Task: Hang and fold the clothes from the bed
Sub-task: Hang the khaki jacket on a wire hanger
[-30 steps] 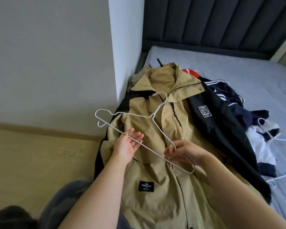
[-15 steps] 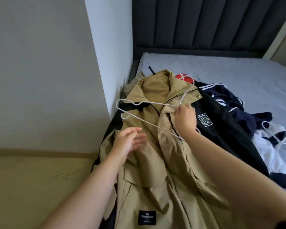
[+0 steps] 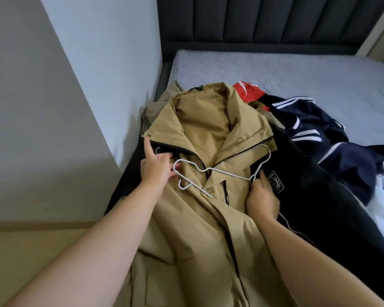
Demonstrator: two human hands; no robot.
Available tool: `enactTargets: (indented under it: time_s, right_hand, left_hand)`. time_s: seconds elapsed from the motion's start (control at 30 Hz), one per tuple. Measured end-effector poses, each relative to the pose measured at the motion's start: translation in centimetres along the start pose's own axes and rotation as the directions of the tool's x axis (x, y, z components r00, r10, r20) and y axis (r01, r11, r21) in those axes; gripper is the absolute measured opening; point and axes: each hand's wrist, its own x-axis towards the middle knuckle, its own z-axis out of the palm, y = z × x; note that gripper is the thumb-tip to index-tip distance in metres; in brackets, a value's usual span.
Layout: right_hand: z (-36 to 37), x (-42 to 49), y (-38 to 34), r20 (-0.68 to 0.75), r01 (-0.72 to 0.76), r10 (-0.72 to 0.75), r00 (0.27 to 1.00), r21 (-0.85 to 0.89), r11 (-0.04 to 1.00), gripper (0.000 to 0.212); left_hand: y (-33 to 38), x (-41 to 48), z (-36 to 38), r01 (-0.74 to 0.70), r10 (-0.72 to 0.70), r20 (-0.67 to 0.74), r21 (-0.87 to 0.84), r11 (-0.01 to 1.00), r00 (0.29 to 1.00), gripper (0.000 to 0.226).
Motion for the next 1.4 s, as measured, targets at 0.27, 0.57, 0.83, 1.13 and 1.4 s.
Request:
enactTargets:
  time_s: [0.27, 0.57, 0.83, 1.13, 1.4]
  right_hand:
    - [0.2, 0.3, 0.3, 0.012, -0.014, 0.013, 1.0, 0.121, 0.993, 0.038]
    - [-8.1, -3.4, -3.2, -0.212, 0.08, 0.006, 0.977, 0.393, 0.916, 0.044]
    - [-17.7, -5.6, -8.1, -0.356, 0.299, -0.077, 0.931, 0.627, 0.719, 0.048]
    - [-22.6, -7.3, -8.7, -0.264, 0.265, -0.238, 0.935, 0.071, 0.962, 0.028]
    - [-26.0, -11.6, -15.7, -0.013, 0.208, -0.236, 0.972, 0.523, 0.827, 0.038]
  left_hand:
    - [3.0, 3.1, 1.1, 0.205, -0.165, 0.158, -0.291, 0.934, 0.974, 0.037]
    - [7.3, -1.7, -5.6, 0.252, -0.241, 0.107, -0.643, 0.724, 0.965, 0.004]
    - [11.2, -7.2, -9.3, 0.337, -0.362, 0.069, -0.559, 0.757, 0.929, 0.033]
    - [17.4, -15.1, -10.5, 0.188, -0.203, 0.028, -0.522, 0.832, 0.979, 0.025]
    - [23.2, -24.9, -6.4, 0.15, 0.032, 0.378, -0.444, 0.883, 0.925, 0.028]
